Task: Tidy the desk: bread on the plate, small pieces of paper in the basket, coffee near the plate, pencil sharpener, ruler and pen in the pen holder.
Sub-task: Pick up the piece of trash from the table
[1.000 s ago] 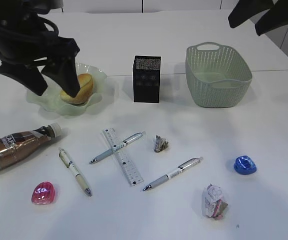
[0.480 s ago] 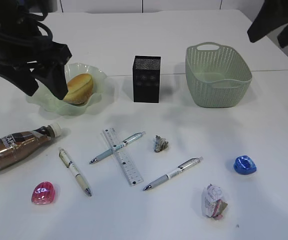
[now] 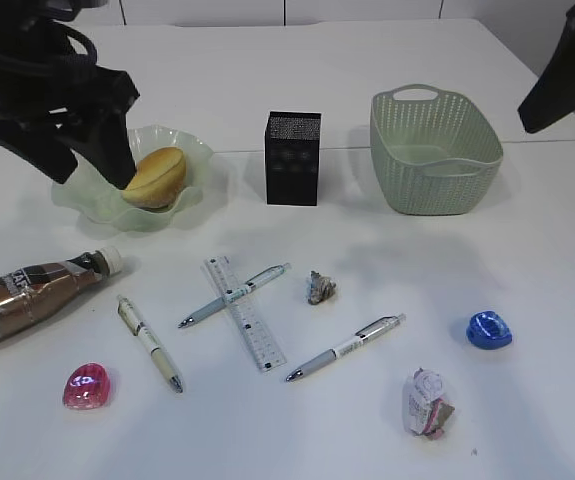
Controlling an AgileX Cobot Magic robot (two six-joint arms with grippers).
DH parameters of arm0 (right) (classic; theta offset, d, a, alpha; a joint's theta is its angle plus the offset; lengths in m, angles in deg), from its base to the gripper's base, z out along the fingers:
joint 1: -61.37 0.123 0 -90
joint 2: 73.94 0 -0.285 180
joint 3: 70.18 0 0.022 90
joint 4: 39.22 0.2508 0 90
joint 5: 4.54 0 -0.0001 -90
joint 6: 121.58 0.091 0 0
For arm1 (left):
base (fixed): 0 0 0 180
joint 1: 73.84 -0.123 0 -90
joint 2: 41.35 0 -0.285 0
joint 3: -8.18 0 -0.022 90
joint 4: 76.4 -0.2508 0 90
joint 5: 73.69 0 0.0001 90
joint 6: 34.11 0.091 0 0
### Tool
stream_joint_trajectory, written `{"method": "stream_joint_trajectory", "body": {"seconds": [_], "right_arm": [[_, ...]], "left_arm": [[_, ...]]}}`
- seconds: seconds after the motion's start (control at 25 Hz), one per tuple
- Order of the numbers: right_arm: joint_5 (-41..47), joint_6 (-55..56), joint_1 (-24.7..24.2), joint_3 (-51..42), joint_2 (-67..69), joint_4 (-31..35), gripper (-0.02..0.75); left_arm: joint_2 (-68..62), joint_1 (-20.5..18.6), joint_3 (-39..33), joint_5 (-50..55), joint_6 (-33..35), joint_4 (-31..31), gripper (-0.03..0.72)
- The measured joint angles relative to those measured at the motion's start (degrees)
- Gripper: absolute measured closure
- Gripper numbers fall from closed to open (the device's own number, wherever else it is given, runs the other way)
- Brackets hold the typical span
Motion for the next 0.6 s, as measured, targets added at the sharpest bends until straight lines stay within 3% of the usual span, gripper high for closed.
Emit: {"method": "stream_joint_trajectory", "body": {"seconds": [0.6], "right_arm": [[0.0, 1.79, 1.23, -13.74, -9.54, 1.57, 0.179]], "left_arm": [[6.58, 0.0, 0.0, 0.26, 0.0, 1.47, 0.239]]}}
